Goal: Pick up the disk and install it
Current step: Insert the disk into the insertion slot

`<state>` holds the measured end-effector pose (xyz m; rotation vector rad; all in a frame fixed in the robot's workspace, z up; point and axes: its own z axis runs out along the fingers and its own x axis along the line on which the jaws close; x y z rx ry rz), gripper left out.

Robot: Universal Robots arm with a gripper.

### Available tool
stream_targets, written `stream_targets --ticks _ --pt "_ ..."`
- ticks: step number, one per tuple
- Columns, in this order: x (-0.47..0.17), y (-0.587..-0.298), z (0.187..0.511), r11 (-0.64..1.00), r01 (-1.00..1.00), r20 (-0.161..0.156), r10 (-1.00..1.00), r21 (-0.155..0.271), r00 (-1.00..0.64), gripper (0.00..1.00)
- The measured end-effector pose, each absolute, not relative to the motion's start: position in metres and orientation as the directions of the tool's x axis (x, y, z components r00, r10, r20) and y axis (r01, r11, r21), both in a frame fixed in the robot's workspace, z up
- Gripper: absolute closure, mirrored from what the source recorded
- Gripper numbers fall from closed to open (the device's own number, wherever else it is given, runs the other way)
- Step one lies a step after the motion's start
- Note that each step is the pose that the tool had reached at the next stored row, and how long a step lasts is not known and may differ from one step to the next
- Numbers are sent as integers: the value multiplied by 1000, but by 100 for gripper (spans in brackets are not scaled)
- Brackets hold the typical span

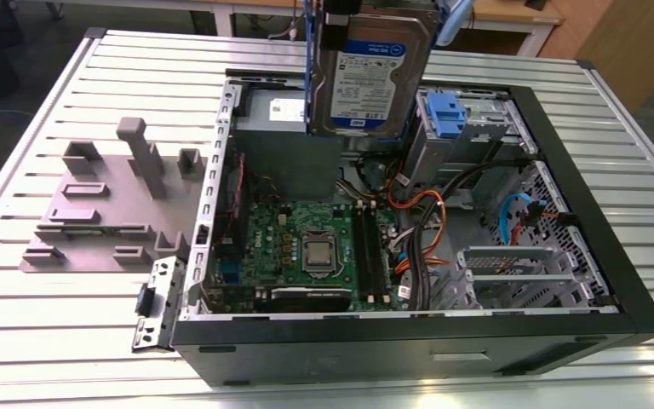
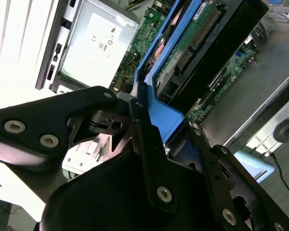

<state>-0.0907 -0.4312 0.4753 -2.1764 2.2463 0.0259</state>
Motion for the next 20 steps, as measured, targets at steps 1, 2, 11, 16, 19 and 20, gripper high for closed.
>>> stream_targets --ticks 1,2,11,16,19,20 --pt "-91 -432 475 32 -999 -21 -999 2 -32 64" --pt "-90 -434 475 32 -999 -22 -999 2 -32 64" --pt "-89 -447 474 32 -999 -22 -999 2 -32 64" --pt "-89 -453 474 32 -999 -21 -999 2 -32 64" --pt "-88 -457 474 33 -999 -22 -999 2 -33 64" --pt "-88 -458 474 33 -999 -21 -999 2 -33 64"
